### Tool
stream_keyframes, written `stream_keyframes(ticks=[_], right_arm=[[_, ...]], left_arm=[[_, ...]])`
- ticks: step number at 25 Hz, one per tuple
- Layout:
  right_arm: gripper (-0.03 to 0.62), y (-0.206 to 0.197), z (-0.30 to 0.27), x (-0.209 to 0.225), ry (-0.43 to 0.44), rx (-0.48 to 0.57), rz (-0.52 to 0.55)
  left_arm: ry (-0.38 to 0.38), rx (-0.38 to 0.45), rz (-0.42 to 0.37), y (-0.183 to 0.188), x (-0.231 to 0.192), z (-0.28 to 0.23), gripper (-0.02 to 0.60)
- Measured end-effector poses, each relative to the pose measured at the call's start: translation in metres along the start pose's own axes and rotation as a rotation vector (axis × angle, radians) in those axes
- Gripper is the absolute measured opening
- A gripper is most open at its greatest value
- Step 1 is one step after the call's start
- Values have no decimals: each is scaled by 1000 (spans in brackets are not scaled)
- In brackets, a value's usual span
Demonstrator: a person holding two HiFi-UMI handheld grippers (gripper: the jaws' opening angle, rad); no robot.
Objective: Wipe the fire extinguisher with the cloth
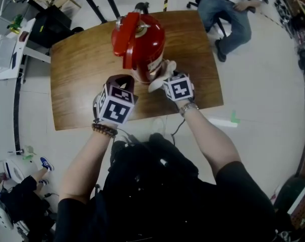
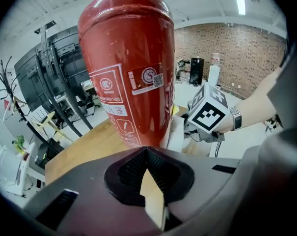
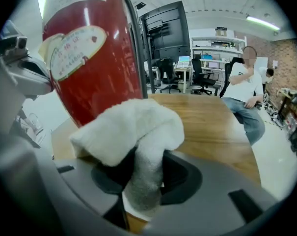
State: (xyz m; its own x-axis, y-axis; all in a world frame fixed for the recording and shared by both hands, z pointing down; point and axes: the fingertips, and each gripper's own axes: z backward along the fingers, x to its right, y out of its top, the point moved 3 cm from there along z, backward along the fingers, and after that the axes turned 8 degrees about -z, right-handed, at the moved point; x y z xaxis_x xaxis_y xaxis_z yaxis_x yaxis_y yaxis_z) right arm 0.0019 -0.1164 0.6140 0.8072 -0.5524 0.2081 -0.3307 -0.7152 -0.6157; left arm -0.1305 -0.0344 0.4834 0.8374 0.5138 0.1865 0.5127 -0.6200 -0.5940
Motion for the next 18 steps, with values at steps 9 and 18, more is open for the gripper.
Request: stream_keyframes(ticks=[9, 18], right_arm=[[160, -3, -14, 5, -9, -54, 40], [160, 0, 0, 14, -34, -50, 29]], left_arm=[[-15, -26, 7, -2, 13, -3, 0], [-33, -28, -22, 3, 16, -2, 0]])
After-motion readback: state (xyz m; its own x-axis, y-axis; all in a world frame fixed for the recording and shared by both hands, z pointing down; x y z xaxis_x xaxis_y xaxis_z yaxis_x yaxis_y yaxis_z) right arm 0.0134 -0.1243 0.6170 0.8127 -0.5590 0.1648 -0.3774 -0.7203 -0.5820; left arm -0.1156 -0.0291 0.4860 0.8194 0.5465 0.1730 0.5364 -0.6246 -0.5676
